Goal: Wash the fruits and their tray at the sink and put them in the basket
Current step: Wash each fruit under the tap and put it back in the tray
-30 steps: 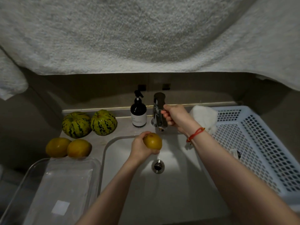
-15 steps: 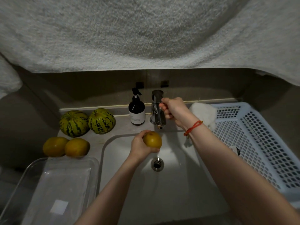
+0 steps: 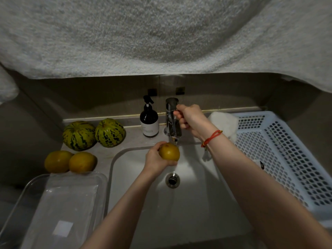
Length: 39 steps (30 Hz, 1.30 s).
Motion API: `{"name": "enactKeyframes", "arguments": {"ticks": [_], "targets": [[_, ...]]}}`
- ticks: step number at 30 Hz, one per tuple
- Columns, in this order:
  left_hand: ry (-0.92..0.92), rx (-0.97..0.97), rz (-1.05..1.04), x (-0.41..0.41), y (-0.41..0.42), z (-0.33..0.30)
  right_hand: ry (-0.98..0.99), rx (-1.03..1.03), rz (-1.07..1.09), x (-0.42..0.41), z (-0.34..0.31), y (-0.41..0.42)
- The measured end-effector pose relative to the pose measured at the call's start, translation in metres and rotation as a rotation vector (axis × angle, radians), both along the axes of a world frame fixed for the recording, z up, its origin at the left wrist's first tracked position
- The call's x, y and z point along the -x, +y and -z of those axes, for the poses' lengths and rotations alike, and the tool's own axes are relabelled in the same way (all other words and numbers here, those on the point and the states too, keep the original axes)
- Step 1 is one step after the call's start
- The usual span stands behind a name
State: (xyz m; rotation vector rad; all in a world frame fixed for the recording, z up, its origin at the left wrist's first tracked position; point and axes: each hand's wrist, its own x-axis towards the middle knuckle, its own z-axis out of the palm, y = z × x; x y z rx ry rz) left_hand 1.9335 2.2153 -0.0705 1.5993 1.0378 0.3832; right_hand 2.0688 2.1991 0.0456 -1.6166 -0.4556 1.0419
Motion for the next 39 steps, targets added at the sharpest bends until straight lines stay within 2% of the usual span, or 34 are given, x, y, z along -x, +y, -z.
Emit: {"name": "enactKeyframes", "arguments": {"ticks": [4, 7, 9, 11, 14, 16, 19, 21, 23, 26, 29, 31, 36, 39], "targets": [[-0.105, 0.153, -0.027, -0.003, -0.003, 0.001, -0.161, -0.005, -0.008, -0.004, 0.01, -0.007], [-0.26, 0.357, -0.033, -0.007, -0.005, 0.003, -0.363, 0.066, 0.138, -0.007, 0.037, -0.025], [-0.322, 0.418, -0.026, -0.01, -0.006, 0.007, -0.451, 0.112, 0.187, -0.004, 0.066, -0.039], [-0.354, 0.442, 0.007, -0.012, -0.008, 0.011, -0.353, 0.156, 0.118, 0.007, 0.093, -0.049], [-0.418, 0.514, 0.107, -0.013, -0.009, 0.015, 0.067, 0.084, -0.021, 0.024, 0.112, -0.051], [-0.497, 0.593, 0.055, -0.012, -0.007, 0.016, 0.196, 0.015, -0.029, 0.029, 0.118, -0.047], [-0.683, 0.882, -0.217, -0.014, -0.002, 0.015, 0.131, 0.017, 0.032, 0.034, 0.126, -0.037], [-0.675, 0.983, -0.321, -0.017, 0.002, 0.013, 0.026, 0.01, 0.038, 0.043, 0.127, -0.036], [-0.588, 1.04, -0.304, -0.019, 0.004, 0.008, -0.105, -0.04, 0.032, 0.051, 0.13, -0.039], [-0.499, 1.07, -0.206, -0.018, 0.005, 0.002, -0.283, -0.047, -0.046, 0.052, 0.135, -0.044], [-0.495, 1.073, -0.182, -0.02, 0.004, 0.003, -0.243, -0.131, -0.052, 0.046, 0.134, -0.048], [-0.507, 1.062, -0.199, -0.024, 0.002, 0.004, -0.295, -0.135, -0.05, 0.044, 0.131, -0.051], [-0.58, 1.039, -0.268, -0.031, -0.006, 0.011, -0.339, -0.024, -0.05, 0.038, 0.121, -0.062], [-0.593, 1.021, -0.289, -0.028, -0.007, 0.013, -0.421, 0.023, 0.043, 0.026, 0.099, -0.066]]}}
